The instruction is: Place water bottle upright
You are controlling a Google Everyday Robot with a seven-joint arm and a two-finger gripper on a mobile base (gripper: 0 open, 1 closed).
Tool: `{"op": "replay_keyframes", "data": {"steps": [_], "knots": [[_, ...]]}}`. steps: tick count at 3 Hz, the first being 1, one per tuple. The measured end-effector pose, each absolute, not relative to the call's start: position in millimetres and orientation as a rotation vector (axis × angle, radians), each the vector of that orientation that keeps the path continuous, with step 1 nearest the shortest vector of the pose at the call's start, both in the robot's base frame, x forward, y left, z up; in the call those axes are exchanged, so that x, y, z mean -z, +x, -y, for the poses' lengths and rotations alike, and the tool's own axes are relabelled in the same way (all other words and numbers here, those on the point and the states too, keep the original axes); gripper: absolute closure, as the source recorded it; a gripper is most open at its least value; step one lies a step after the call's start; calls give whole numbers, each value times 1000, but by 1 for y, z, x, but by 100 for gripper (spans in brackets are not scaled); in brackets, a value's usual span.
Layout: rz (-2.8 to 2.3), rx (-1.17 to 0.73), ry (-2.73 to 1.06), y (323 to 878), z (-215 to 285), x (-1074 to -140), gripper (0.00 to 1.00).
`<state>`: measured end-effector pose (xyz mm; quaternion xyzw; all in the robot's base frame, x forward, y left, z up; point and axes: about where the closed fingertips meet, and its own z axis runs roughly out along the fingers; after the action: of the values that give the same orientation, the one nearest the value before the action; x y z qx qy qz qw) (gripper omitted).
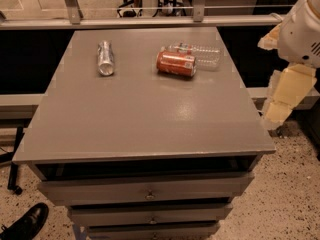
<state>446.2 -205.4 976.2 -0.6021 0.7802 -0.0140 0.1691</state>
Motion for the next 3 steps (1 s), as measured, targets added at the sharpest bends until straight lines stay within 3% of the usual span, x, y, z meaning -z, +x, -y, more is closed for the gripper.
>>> {"op": "replay_keyframes", "data": {"steps": [3], "knots": [[-2193,-134,-1631,510,112,-986,0]]}}
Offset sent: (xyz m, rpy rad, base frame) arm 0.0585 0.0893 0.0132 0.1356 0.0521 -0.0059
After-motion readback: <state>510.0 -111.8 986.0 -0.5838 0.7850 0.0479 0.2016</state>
